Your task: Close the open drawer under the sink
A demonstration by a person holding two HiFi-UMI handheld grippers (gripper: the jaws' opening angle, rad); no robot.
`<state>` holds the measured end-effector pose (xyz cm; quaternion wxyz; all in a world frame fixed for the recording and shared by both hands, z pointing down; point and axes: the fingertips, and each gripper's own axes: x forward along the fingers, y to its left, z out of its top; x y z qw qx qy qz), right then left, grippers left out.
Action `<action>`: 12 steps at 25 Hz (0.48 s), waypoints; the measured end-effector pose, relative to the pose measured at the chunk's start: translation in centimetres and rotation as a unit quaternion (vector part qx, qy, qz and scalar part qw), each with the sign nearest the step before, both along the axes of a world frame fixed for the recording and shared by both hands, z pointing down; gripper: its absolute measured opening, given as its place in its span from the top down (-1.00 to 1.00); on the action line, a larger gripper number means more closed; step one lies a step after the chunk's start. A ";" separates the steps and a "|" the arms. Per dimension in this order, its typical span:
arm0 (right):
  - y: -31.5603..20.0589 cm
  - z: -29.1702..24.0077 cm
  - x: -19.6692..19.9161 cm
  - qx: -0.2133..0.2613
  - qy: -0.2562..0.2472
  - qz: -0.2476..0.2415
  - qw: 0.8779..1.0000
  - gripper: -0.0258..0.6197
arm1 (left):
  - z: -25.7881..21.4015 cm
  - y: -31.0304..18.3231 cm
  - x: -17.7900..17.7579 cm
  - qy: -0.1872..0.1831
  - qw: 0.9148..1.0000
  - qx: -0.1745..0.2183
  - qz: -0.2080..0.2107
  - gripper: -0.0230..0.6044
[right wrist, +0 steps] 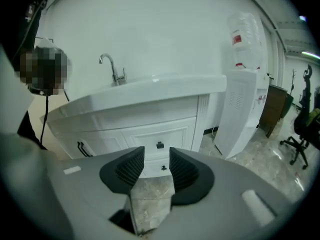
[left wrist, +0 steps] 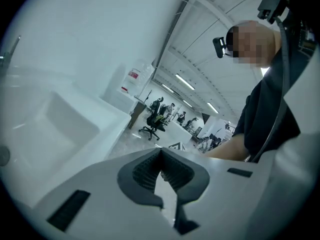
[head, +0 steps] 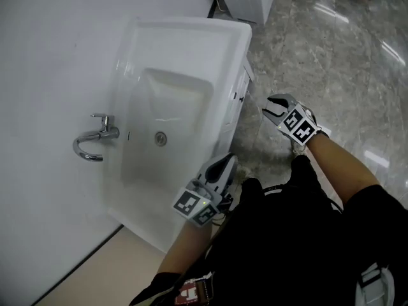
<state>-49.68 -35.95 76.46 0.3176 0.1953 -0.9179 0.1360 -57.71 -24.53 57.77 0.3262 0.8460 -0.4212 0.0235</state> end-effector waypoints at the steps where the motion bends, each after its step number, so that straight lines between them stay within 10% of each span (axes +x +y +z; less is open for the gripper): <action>1: 0.2 -1.4 0.4 0.002 -0.005 0.001 1.000 0.46 | -1.0 -0.1 -0.2 -0.003 1.000 0.004 -0.003 0.93; 12: 0.9 -11.1 4.8 -0.033 -0.038 -0.002 0.999 0.81 | -9.2 -2.8 0.6 -0.013 0.998 0.053 -0.004 0.93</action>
